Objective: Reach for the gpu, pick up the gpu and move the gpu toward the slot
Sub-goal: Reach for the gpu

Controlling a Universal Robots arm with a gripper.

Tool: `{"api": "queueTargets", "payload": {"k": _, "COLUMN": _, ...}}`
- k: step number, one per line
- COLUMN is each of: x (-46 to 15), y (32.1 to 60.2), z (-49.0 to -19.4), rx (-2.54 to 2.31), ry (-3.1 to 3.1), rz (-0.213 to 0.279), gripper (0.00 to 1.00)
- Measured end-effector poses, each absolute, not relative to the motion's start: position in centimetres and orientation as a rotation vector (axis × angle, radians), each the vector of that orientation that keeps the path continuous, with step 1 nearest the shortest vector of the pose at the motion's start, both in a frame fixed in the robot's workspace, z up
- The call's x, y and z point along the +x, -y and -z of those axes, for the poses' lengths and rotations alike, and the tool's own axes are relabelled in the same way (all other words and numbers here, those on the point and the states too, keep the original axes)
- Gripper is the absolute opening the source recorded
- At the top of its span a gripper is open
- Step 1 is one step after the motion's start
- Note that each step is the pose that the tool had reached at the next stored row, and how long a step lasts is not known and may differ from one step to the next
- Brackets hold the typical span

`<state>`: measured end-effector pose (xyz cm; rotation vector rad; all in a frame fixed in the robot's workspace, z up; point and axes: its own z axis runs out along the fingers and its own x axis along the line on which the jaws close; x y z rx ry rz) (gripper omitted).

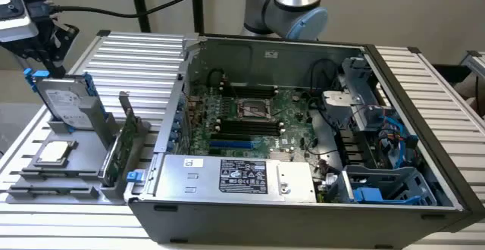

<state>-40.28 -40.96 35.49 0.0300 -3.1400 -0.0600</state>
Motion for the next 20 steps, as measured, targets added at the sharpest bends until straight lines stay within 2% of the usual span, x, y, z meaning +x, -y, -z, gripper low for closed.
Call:
{"api": "queueTargets", "payload": {"k": 10, "x": -40.3, "y": 41.0, "z": -35.5, "rx": 0.03, "ry": 3.14, "rz": 0.06, "gripper": 0.11}}
{"api": "queueTargets", "payload": {"k": 20, "x": -37.9, "y": 43.5, "z": -35.5, "rx": 0.03, "ry": 3.14, "rz": 0.061, "gripper": 0.11}}
